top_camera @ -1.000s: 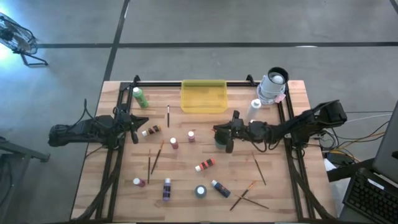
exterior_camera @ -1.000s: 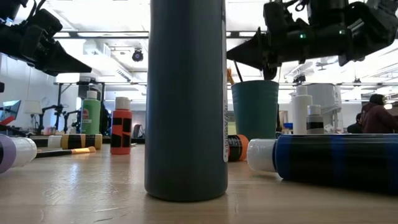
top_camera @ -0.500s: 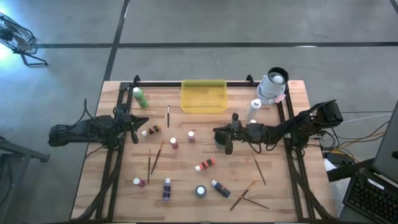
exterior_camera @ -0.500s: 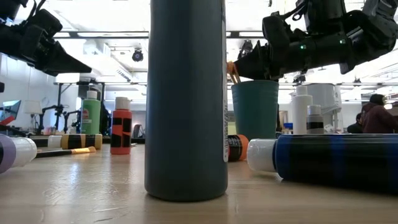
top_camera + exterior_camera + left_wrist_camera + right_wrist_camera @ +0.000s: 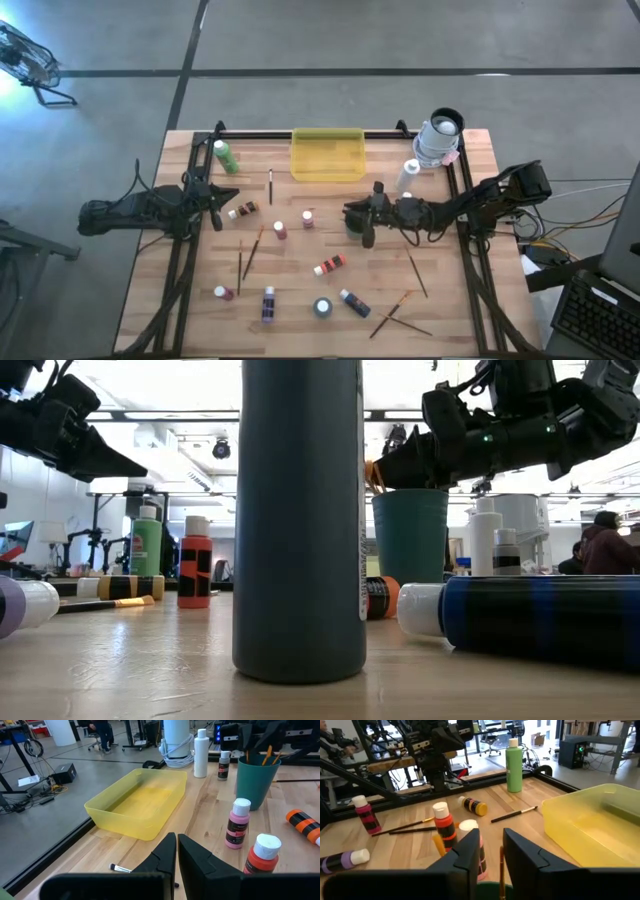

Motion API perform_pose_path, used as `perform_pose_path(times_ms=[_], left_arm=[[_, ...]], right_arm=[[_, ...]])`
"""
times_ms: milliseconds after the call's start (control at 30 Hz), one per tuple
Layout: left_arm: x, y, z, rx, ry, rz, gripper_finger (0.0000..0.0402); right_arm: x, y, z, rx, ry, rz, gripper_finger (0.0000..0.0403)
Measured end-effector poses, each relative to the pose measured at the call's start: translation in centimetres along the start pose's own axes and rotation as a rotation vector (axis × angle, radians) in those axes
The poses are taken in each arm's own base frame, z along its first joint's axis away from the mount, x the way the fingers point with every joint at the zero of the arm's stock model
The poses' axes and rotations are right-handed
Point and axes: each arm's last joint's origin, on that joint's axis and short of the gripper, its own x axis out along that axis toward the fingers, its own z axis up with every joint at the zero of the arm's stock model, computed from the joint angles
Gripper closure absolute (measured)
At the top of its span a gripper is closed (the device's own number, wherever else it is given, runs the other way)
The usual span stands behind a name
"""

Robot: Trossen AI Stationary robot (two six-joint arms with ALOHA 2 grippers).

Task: Pick & Place Paint Supplies
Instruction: Put the white paint bottle into the yellow bin

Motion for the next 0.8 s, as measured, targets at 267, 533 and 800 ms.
perform_pose_path(times_ms=[267, 533, 800], left_arm=[[0.0, 0.0, 0.0, 0.0, 0.0, 0.0, 0.0378], [0.0, 0.0, 0.0, 0.0, -0.001, 0.0, 0.0378], [0.0, 0.0, 0.0, 0.0, 0.0, 0.0, 0.0378]], right_arm=[[-1.0, 0.3, 3.1, -0.037, -0.121, -0.002, 0.0262], [-3.7, 0.3, 8.8, -0.167, -0.269, -0.113, 0.0238], [-8.2, -0.4, 15.0, -0.113, 0.004, -0.304, 0.0218]])
